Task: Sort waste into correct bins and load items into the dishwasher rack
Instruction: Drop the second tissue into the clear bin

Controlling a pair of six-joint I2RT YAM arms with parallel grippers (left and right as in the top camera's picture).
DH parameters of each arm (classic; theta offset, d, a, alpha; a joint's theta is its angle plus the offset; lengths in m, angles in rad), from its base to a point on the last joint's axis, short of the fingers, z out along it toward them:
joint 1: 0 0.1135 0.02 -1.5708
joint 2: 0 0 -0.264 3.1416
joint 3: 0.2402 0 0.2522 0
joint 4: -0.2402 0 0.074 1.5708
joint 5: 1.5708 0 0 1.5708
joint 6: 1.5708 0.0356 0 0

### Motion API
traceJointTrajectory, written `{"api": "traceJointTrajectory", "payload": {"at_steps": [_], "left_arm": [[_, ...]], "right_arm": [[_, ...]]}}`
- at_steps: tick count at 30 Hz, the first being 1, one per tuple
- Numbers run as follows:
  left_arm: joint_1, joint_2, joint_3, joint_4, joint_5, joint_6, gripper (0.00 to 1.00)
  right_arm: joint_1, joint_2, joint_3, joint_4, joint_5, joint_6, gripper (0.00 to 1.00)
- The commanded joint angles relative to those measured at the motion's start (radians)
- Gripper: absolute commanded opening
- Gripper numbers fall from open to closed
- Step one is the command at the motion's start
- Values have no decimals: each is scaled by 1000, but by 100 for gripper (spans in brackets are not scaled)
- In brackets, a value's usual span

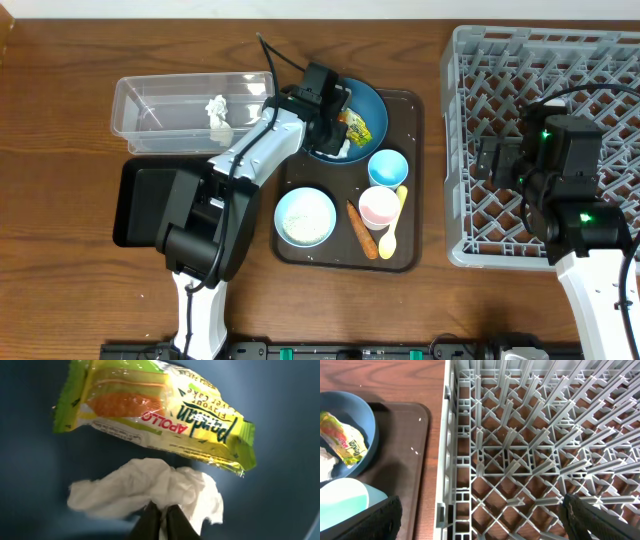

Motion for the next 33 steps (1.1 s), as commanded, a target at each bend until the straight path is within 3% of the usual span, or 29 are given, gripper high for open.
{"api": "traceJointTrajectory", "payload": {"at_steps": [1,7,19,33], "left_arm": [[-3,10,4,0,-13,3,6],[-2,-60,17,-11,-18,3,6],[94,-365,17,-85,-266,3,6],[357,-289,2,-136,-290,-114,6]], "right_arm": [[-5,-4,20,-1,3,-9,99],[-5,-4,20,-4,3,-9,99],[-5,-4,20,-5,4,-9,99],[-5,-4,20,-5,3,-9,99]]}}
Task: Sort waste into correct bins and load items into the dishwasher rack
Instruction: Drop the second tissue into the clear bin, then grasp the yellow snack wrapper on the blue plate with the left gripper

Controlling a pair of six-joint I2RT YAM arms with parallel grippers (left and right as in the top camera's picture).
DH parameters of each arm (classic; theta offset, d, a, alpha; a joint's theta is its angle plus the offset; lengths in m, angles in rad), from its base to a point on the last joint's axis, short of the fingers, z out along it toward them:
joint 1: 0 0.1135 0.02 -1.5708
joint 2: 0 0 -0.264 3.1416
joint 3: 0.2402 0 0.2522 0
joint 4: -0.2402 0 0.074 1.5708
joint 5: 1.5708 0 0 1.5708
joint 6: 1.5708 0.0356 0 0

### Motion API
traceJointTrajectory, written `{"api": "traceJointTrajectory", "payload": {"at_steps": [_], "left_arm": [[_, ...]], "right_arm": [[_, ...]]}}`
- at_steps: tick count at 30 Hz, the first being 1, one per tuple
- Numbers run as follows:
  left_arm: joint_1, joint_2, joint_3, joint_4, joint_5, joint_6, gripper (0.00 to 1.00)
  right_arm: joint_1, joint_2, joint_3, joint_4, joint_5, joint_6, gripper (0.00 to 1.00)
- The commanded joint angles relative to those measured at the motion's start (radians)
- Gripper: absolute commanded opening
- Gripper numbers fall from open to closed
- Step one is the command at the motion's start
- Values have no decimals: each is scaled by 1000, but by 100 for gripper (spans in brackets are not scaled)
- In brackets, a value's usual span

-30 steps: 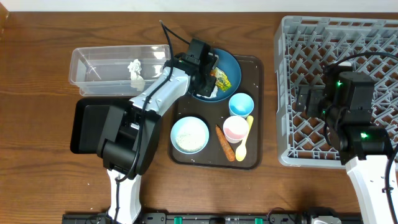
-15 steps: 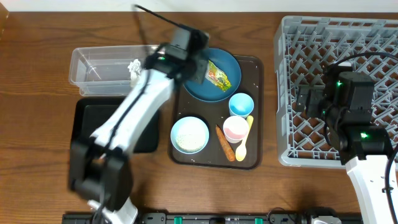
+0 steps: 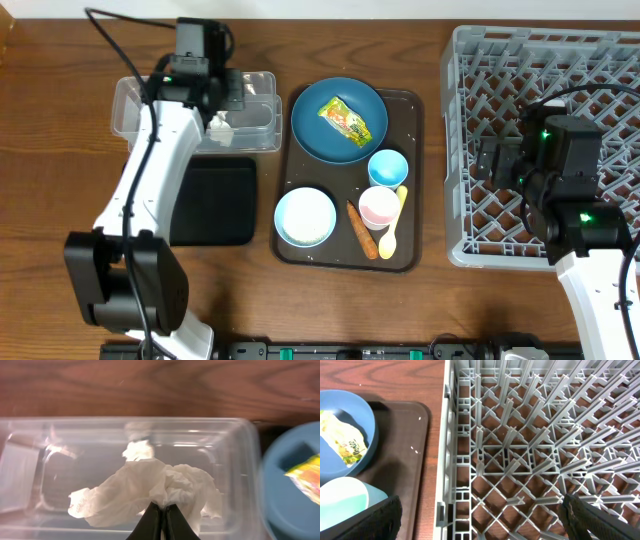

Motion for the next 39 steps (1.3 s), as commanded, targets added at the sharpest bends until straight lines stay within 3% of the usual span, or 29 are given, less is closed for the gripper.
{"api": "traceJointTrajectory", "payload": {"at_steps": [1,5,7,9,13,20,29,39], "left_arm": [[16,43,-10,-10,-16,-42,7],[17,69,-10,-10,-16,-42,17],[17,69,-10,-9,-16,-42,36],[17,61,-8,-4,-16,-42,44],[6,23,4,6,5,-42,47],[-72,-8,5,100,219,-58,50],[-237,97,5,159,218,-283,52],[-354,237,5,209,219,-770,52]], "right_arm": [[-5,-4,20,-2,3,-9,99],[-5,-4,20,-4,3,-9,99],[-5,-4,20,-4,3,-9,99],[-5,-4,20,-4,3,-9,99],[-5,-4,20,-3,4,-9,99],[-5,-4,20,-2,3,-9,99],[-5,-4,20,-2,3,-9,99],[-5,-4,20,-4,3,-9,99]]}}
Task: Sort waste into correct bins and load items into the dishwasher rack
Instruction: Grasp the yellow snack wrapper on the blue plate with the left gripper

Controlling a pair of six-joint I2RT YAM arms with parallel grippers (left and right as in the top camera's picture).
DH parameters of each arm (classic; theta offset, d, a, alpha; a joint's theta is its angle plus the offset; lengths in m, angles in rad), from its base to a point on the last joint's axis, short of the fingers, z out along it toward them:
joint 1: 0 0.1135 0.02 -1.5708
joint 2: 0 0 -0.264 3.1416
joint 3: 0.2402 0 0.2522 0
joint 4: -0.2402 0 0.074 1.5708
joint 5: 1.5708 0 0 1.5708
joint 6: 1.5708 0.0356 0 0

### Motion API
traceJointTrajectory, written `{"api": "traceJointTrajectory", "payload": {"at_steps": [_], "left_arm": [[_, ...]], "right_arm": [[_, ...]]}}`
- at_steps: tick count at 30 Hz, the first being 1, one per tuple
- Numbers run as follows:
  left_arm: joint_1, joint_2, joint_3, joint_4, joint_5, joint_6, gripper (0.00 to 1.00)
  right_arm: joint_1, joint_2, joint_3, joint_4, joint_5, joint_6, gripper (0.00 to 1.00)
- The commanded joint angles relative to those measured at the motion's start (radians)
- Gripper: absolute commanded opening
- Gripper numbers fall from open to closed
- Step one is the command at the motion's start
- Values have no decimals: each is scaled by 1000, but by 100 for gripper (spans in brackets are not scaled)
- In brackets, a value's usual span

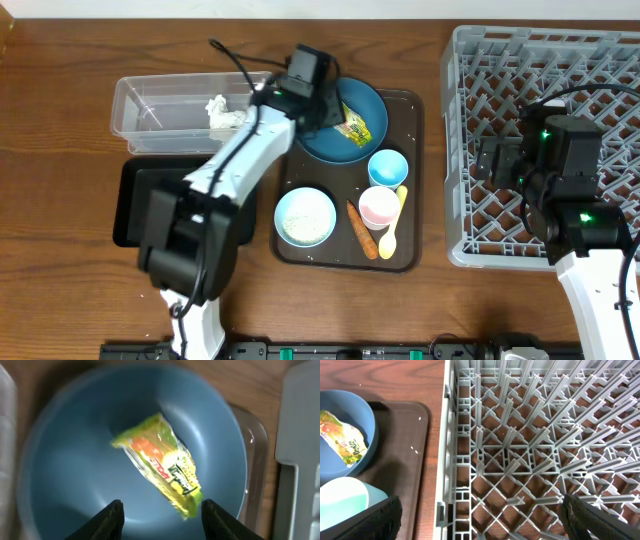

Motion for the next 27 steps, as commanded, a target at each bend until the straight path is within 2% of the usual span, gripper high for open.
{"api": "traceJointTrajectory", "payload": {"at_steps": [1,4,11,22,25,27], "left_arm": [[-25,31,13,7,2,-240,52],[-43,58,13,20,2,-294,56],[-67,117,13,48,5,-372,56],[-83,183,13,72,28,-400,56],[-87,192,13,100,27,-399,53],[-88,193,13,117,27,-399,46]], "right_arm": [[-5,-4,20,-5,3,-9,99],[-5,-4,20,-8,3,-9,99],[-5,-4,20,-8,3,-9,99],[-5,-4,20,-8,3,-9,99],[-5,-4,20,-8,3,-9,99],[-5,-4,20,-8,3,-9,99]]}}
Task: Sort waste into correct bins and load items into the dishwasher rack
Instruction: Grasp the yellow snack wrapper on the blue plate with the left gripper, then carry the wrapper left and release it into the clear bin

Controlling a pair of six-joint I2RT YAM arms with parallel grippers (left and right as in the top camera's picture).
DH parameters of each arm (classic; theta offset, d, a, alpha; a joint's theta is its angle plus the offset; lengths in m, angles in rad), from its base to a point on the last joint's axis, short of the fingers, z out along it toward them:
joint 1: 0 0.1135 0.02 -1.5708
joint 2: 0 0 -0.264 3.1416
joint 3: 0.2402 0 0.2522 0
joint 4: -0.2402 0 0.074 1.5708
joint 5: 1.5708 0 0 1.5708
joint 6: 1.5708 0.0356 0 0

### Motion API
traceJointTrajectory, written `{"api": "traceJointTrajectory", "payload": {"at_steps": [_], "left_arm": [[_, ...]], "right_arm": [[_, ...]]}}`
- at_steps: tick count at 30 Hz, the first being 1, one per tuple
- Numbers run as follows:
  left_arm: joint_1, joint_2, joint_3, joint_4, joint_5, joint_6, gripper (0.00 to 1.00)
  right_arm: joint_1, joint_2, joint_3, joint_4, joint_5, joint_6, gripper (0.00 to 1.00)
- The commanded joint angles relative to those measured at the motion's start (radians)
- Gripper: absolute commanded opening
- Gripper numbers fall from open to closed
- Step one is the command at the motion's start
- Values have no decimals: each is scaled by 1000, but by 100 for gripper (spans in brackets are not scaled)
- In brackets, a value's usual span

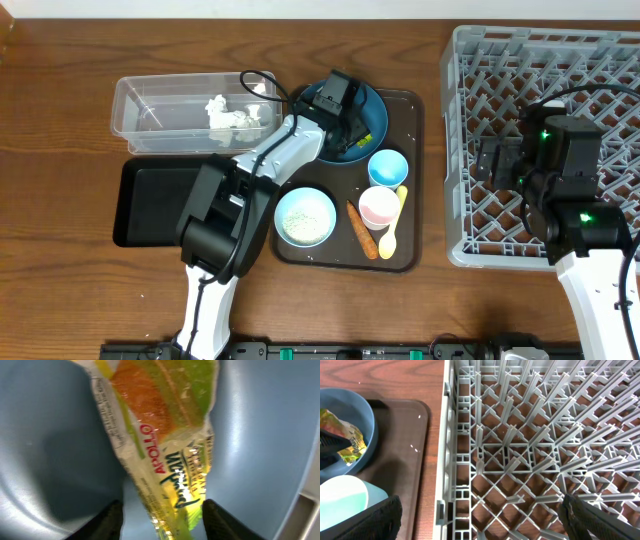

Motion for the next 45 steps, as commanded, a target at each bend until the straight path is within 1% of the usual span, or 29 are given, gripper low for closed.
{"api": "traceJointTrajectory", "payload": {"at_steps": [1,4,5,15,24,27,28,29,35,37,39,44,45], "left_arm": [[-6,26,13,20,0,-6,42],[-7,26,13,24,-5,-6,31],[-7,26,13,23,-6,-6,29],[-8,26,3,23,-6,-7,30],[-10,70,0,43,-6,-6,30],[-8,70,0,46,-6,-6,19],[-6,69,0,47,-6,-1,11],[-5,69,0,47,-6,13,6],[8,52,0,45,-6,164,6],[17,30,0,40,-12,236,6],[24,-1,1,22,-46,298,6],[29,-130,1,-64,-196,534,6],[30,-151,1,-81,-221,554,6]], "right_arm": [[-5,-4,20,-1,3,-9,99],[-5,-4,20,-1,3,-9,99],[-5,-4,20,-1,3,-8,99],[-5,-4,20,-1,3,-9,99],[-5,-4,20,-4,3,-9,99],[-5,-4,20,-8,3,-9,99],[-5,-4,20,-8,3,-9,99],[-5,-4,20,-8,3,-9,99],[-5,-4,20,-8,3,-9,99],[-5,-4,20,-8,3,-9,99],[-5,-4,20,-8,3,-9,99],[-5,-4,20,-8,3,-9,99],[-5,-4,20,-8,3,-9,99]]}}
